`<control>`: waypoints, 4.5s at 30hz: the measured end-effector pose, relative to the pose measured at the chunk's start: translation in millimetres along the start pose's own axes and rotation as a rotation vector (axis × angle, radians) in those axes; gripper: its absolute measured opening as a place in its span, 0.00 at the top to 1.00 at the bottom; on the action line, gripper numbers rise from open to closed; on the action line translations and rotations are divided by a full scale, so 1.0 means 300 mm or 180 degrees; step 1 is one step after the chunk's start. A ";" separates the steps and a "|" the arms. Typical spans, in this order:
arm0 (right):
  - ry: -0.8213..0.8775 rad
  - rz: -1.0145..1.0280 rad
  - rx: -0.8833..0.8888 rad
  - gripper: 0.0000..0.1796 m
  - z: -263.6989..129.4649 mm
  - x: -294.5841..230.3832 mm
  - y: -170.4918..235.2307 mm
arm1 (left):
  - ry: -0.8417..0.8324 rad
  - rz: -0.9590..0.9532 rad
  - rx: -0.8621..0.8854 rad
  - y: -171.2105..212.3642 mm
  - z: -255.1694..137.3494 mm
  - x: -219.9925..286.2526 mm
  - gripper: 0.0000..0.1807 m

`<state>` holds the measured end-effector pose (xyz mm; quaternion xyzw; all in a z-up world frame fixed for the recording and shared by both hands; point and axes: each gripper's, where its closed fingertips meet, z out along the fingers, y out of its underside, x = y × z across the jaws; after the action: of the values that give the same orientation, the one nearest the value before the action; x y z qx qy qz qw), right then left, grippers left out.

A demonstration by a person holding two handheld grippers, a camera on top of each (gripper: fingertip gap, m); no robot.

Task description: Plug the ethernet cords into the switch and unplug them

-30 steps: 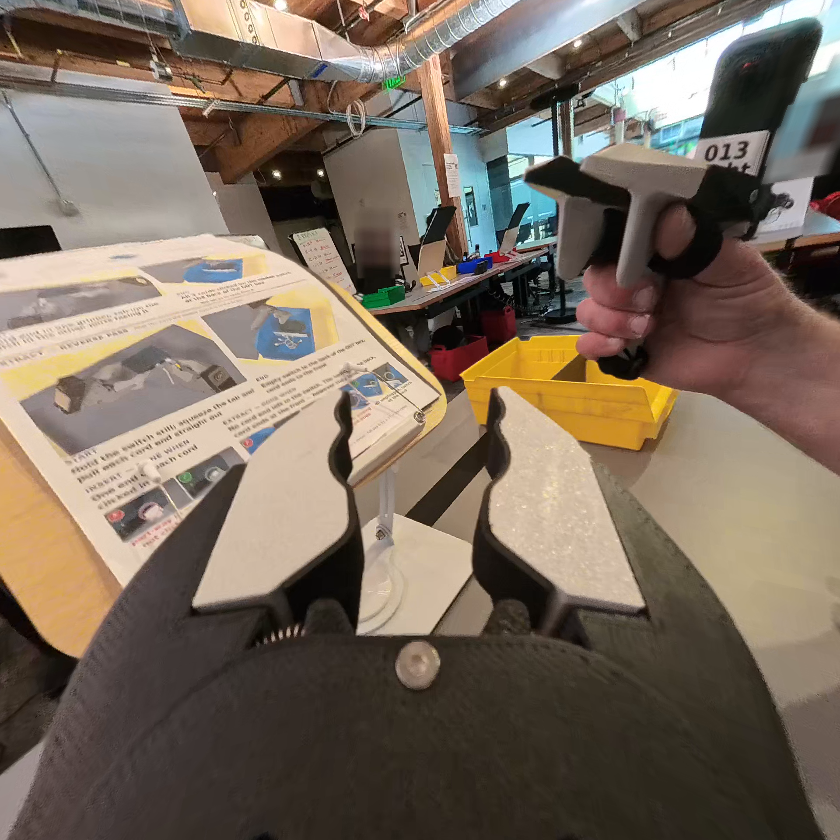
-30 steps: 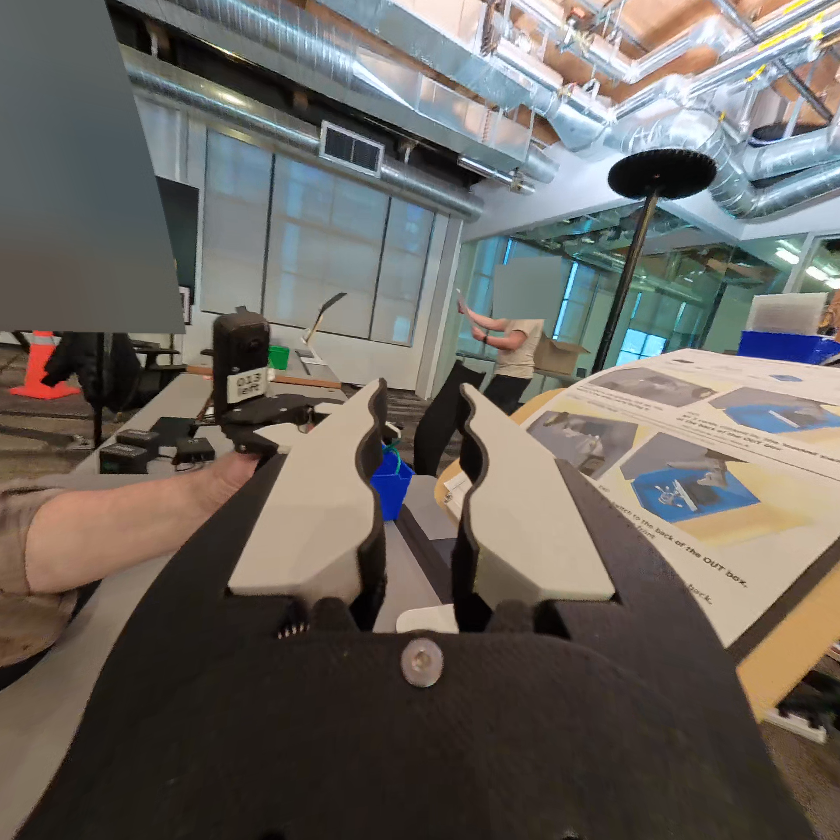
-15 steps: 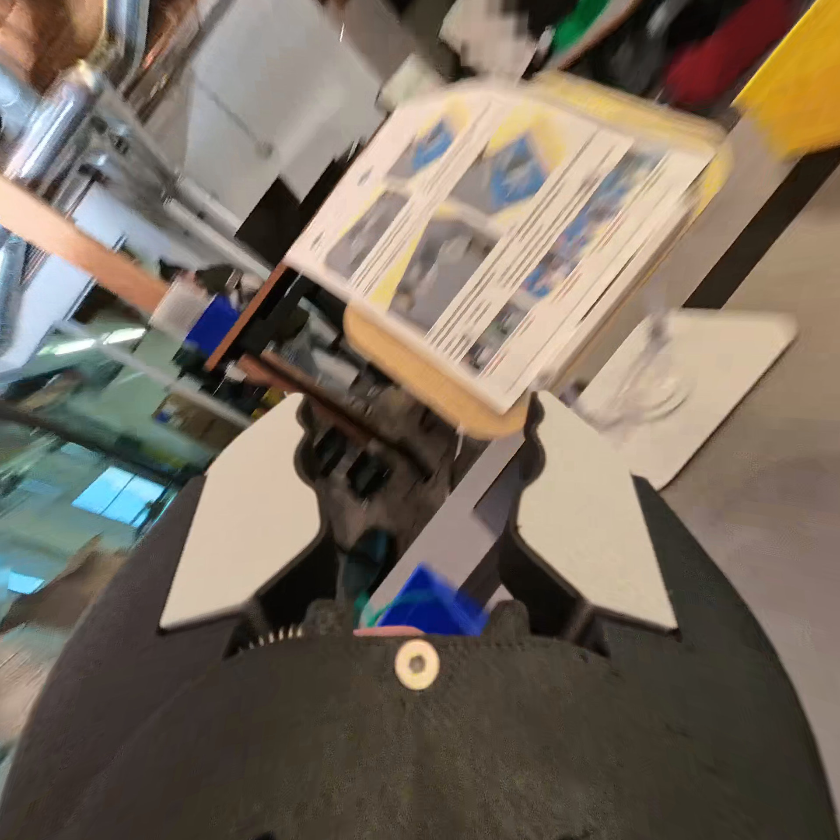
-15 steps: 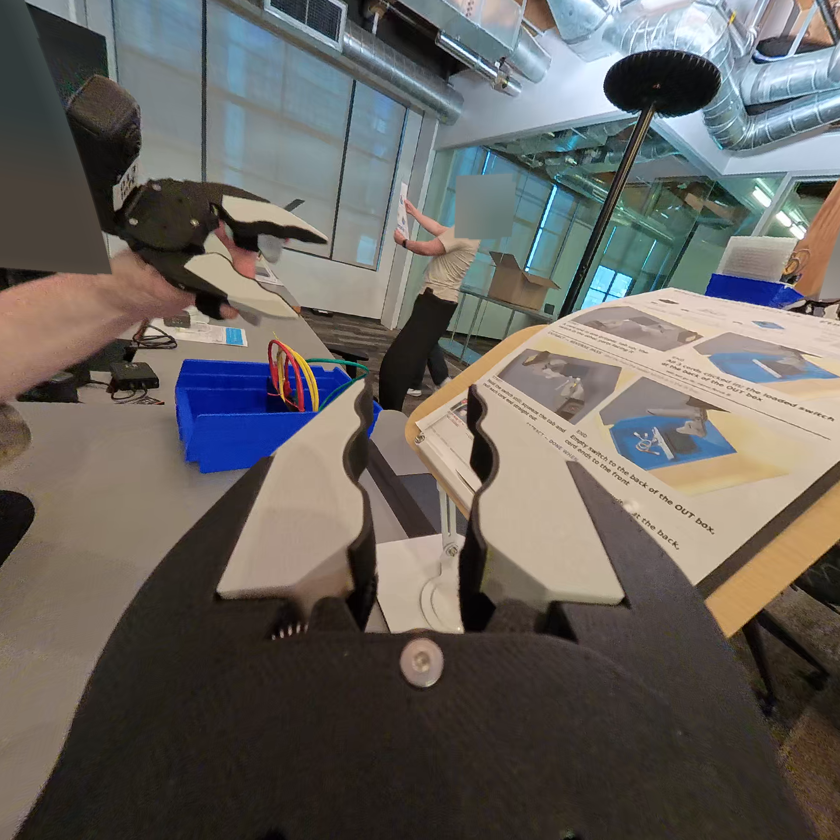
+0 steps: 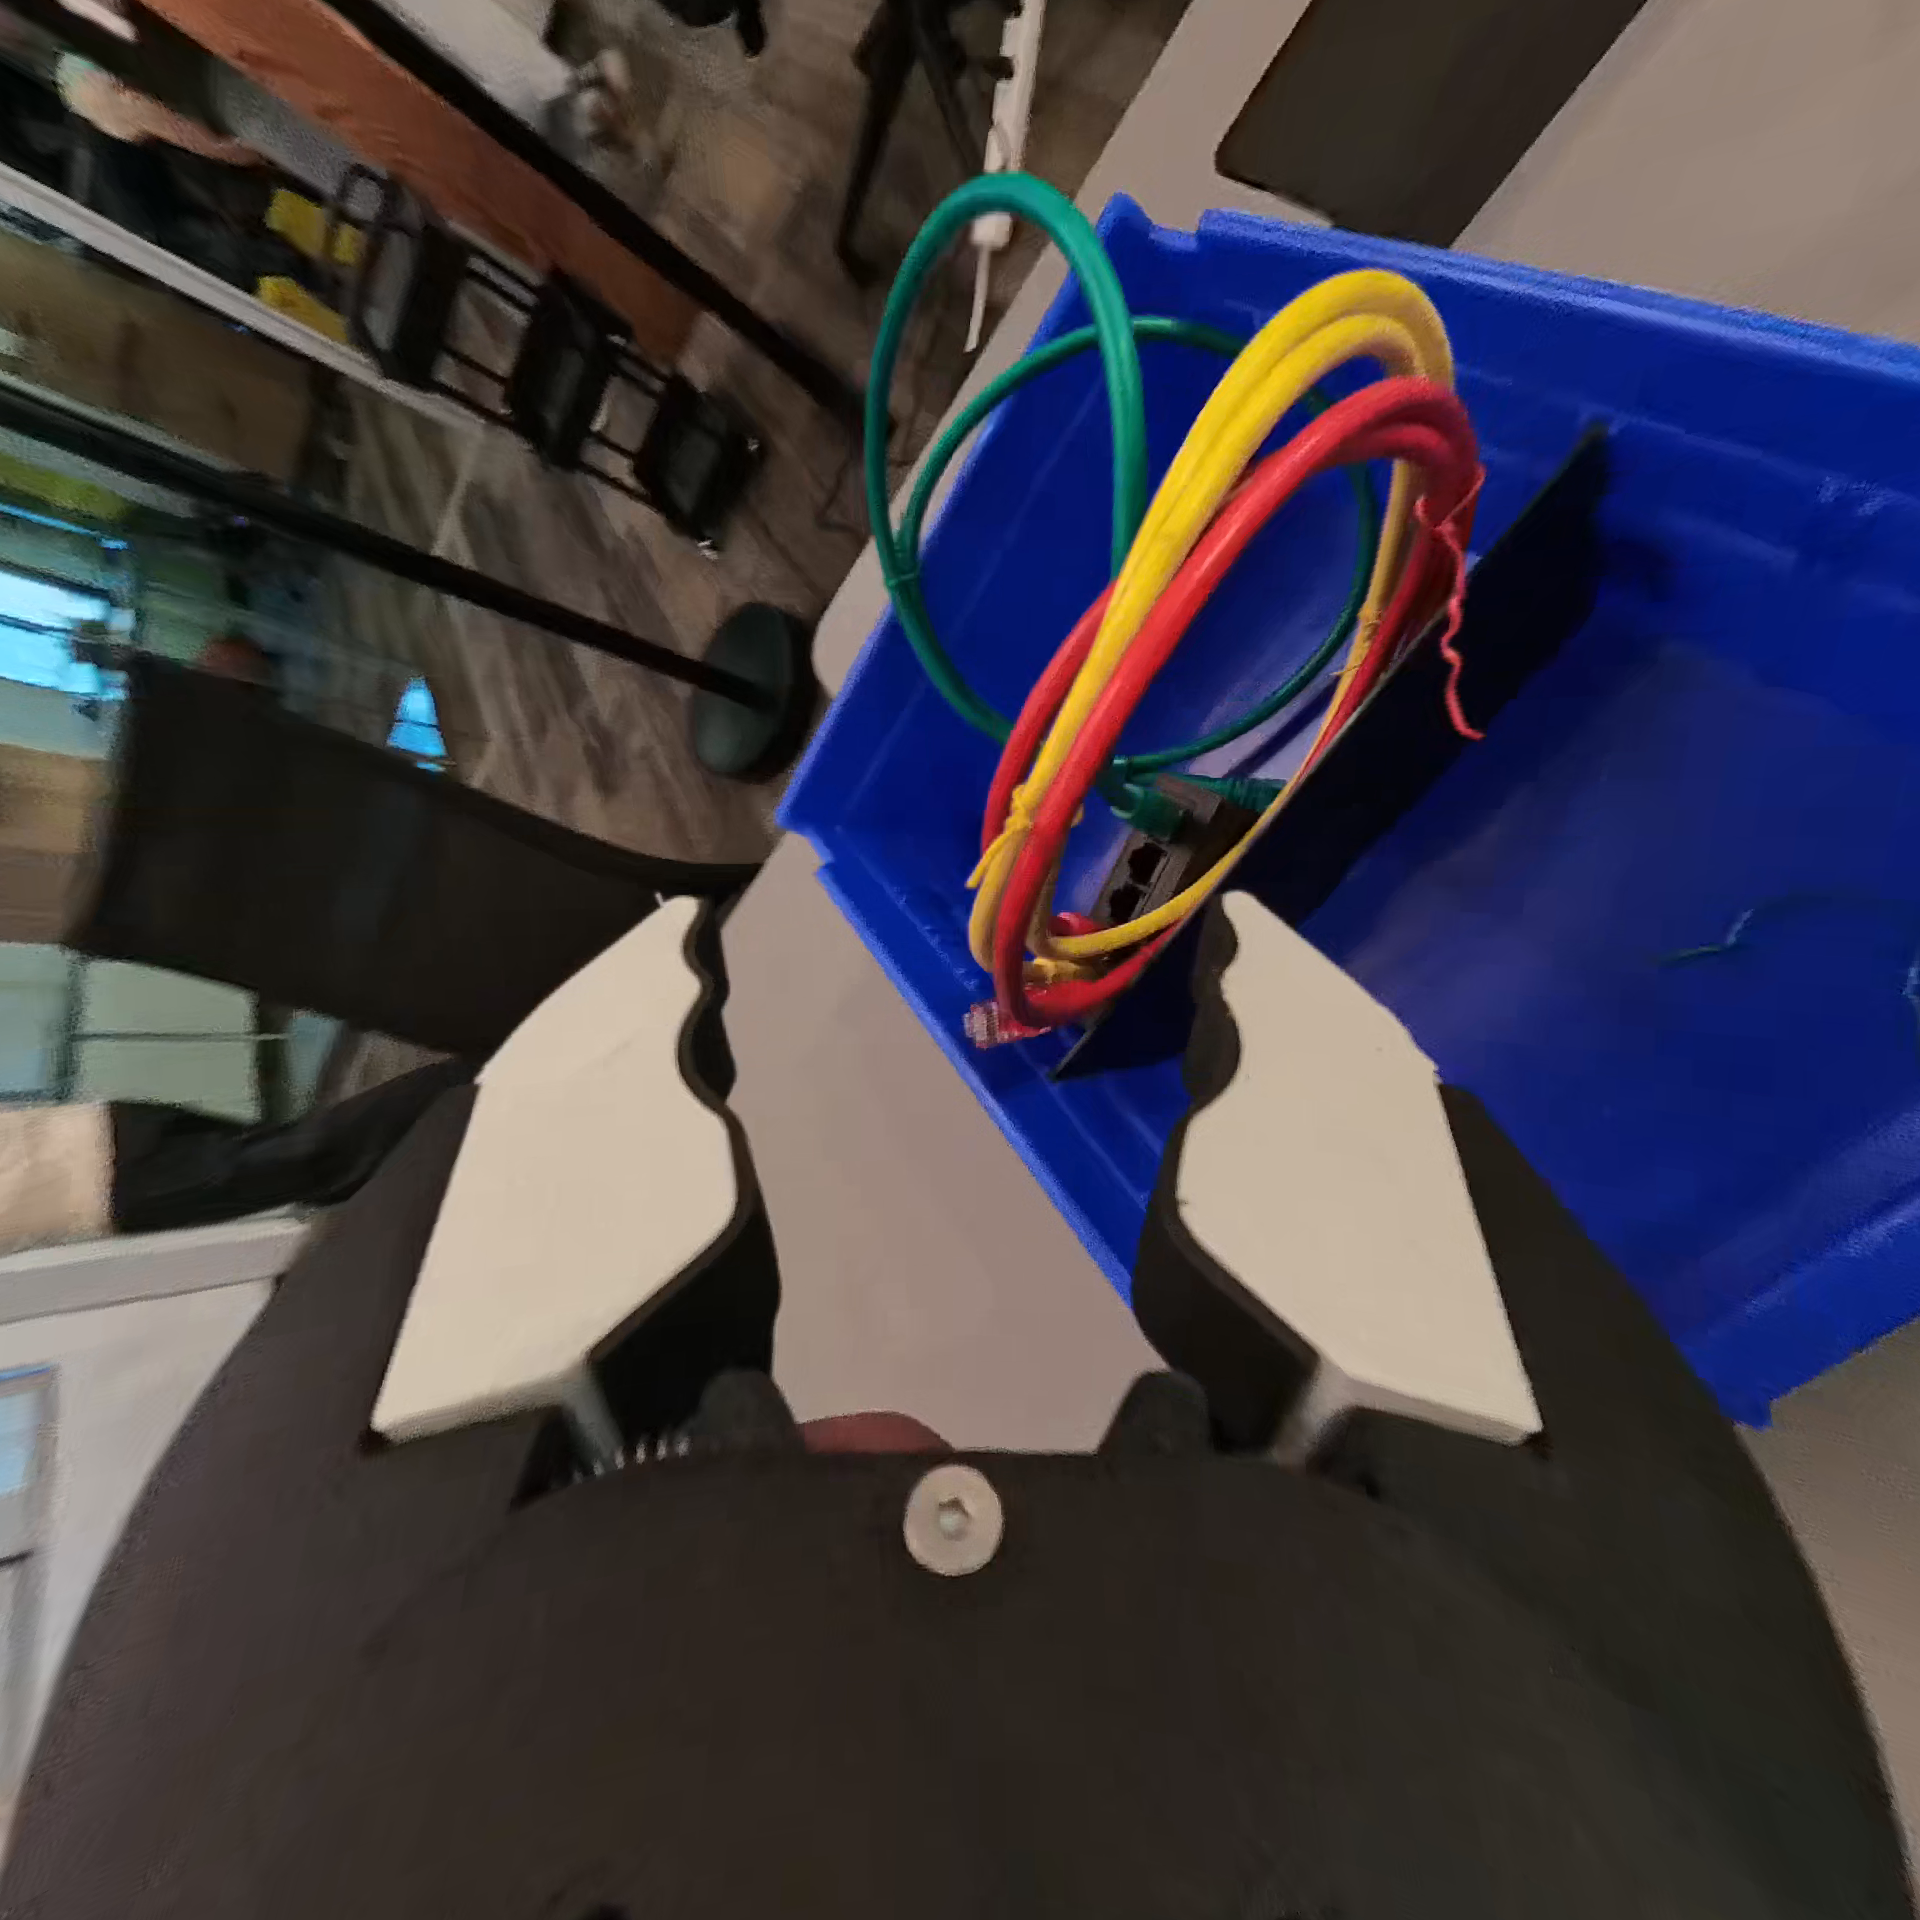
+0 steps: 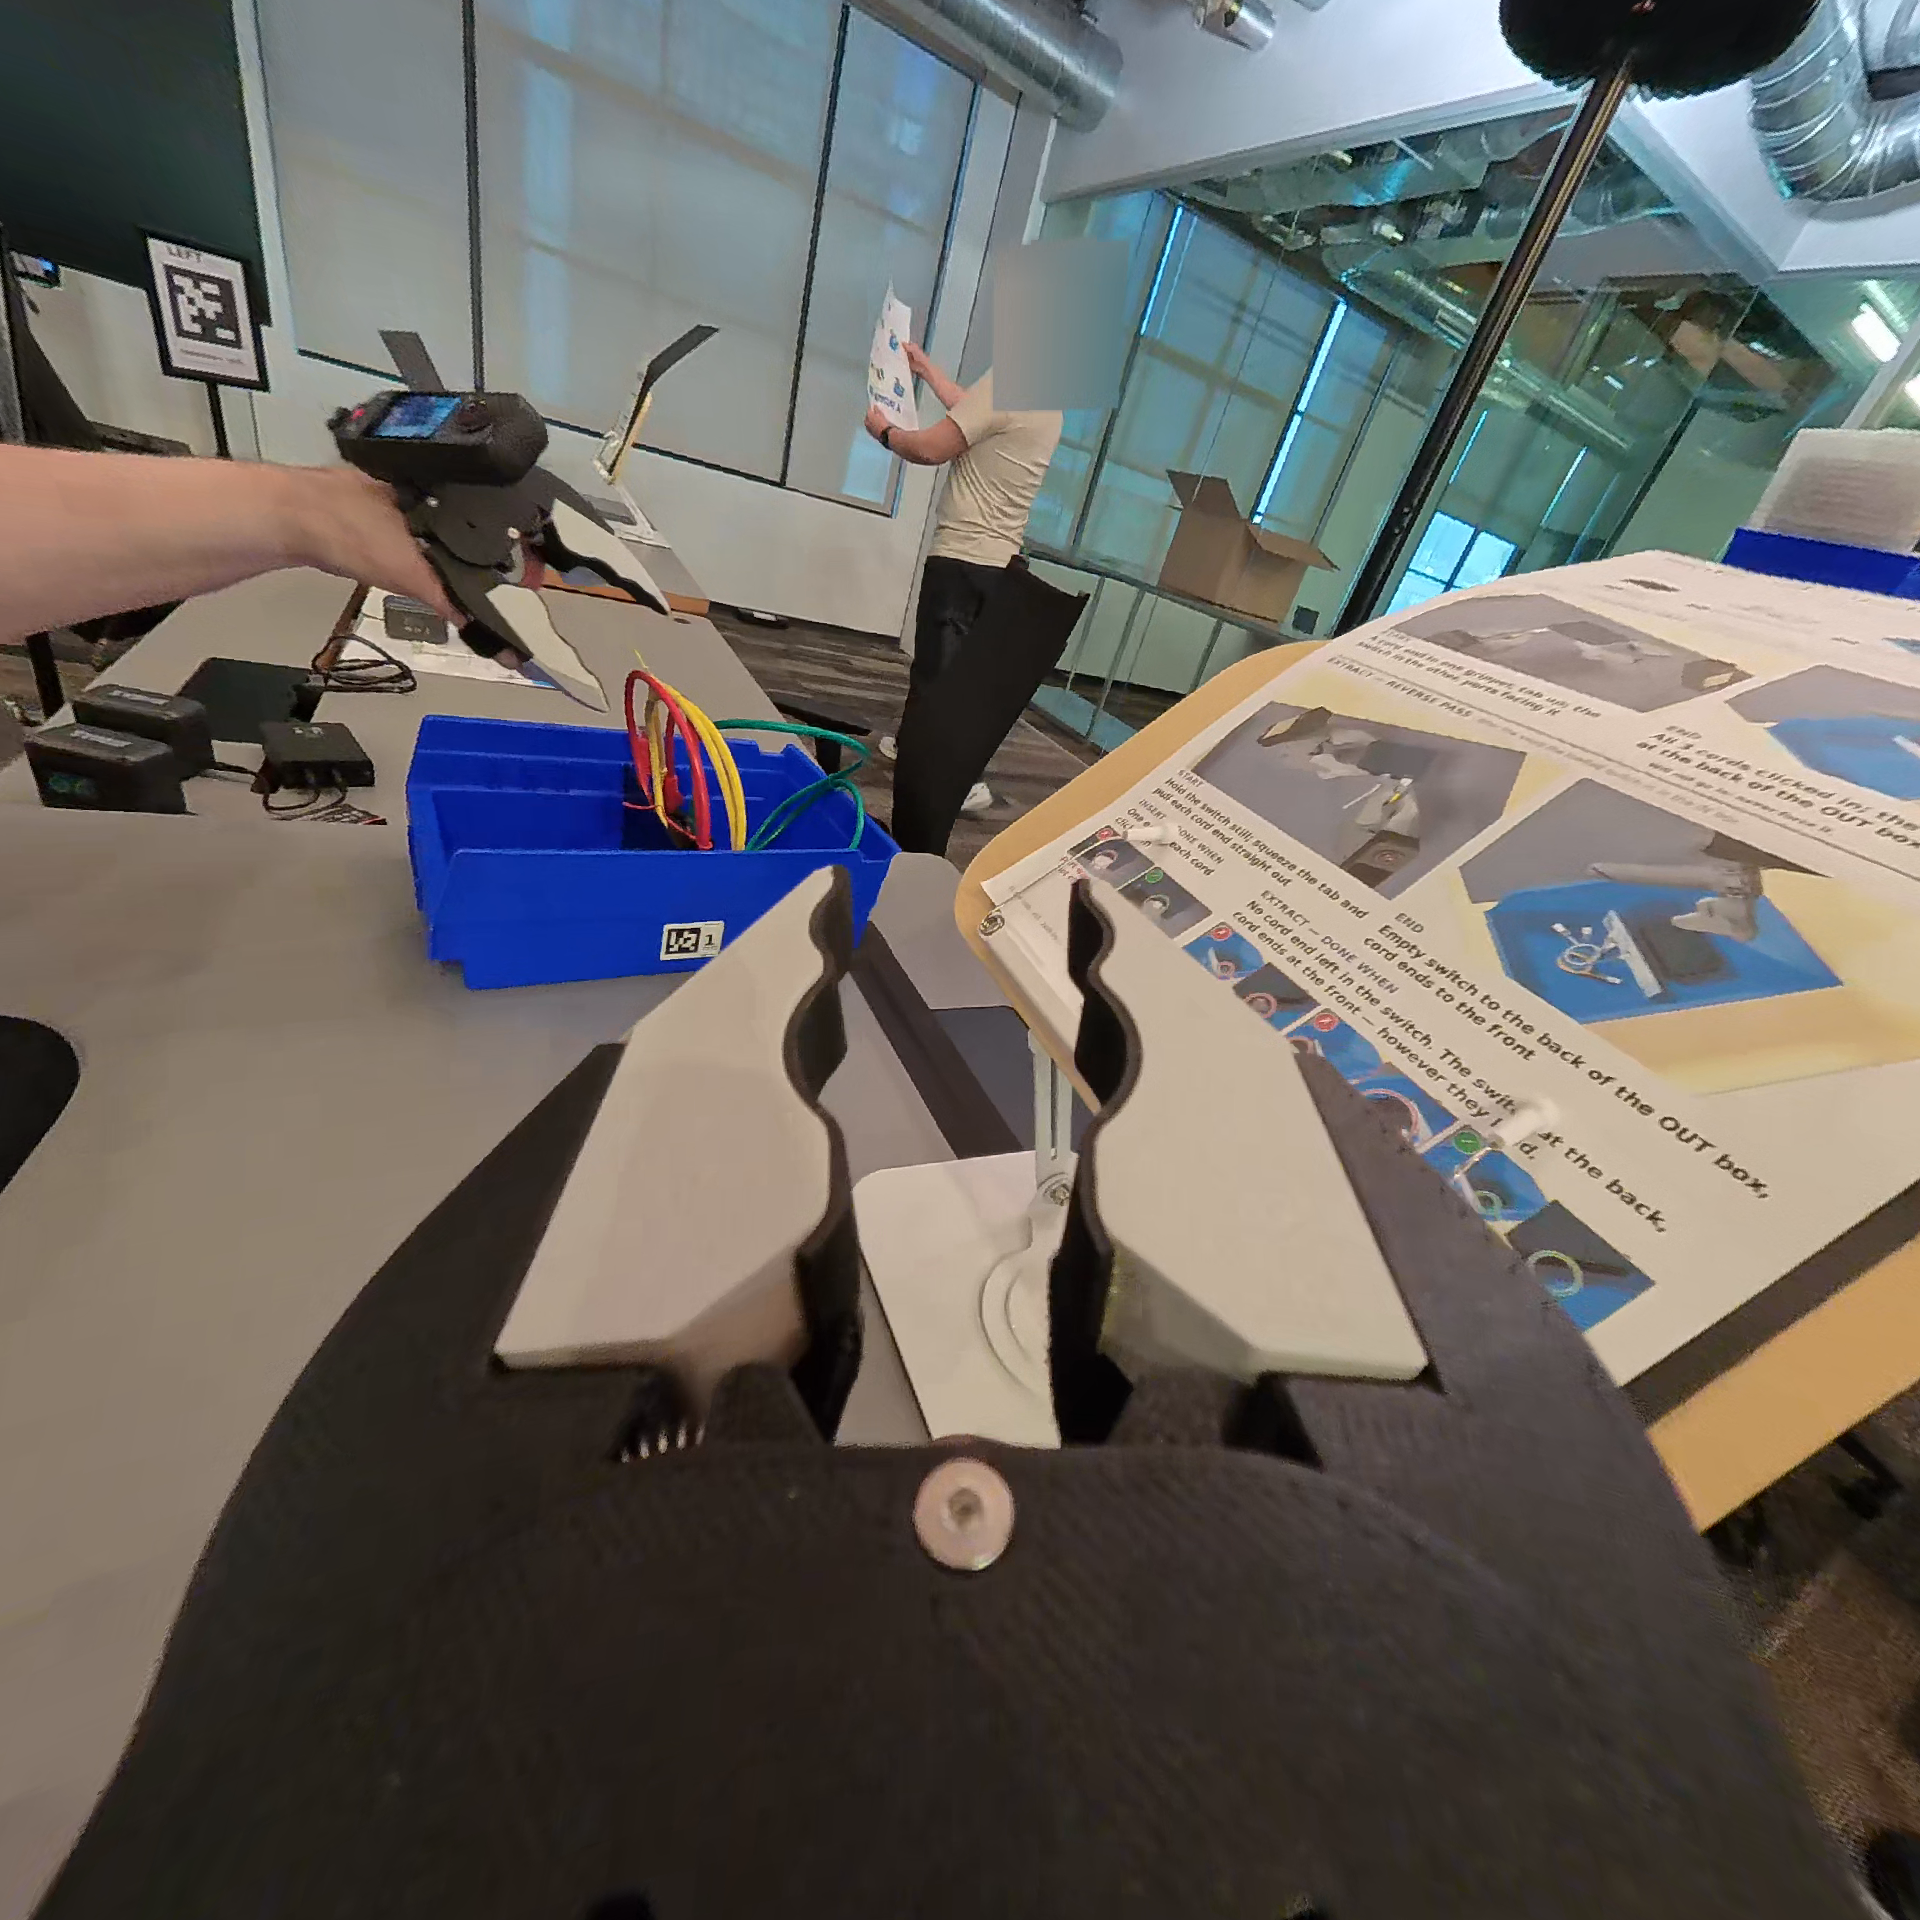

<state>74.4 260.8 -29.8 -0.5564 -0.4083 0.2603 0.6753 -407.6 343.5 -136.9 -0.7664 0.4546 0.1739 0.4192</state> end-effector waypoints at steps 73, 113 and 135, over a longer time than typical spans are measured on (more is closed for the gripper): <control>-0.0391 0.0683 -0.0493 0.81 0.075 -0.010 0.330 | 0.2688 -0.0255 -0.1162 -0.074 0.374 -0.028 0.88; -0.0471 0.0818 -0.0586 0.81 0.086 -0.027 0.395 | 0.3375 0.0509 -0.1928 0.085 0.318 0.219 0.79; -0.0513 0.0879 -0.0557 0.81 0.088 -0.033 0.400 | 0.3326 0.0044 -0.1756 0.055 0.378 0.249 0.70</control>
<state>59.1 296.4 -146.8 -0.6411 -0.4019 0.3577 0.5472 -369.2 389.2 -260.2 -0.8282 0.5437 -0.1121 -0.0762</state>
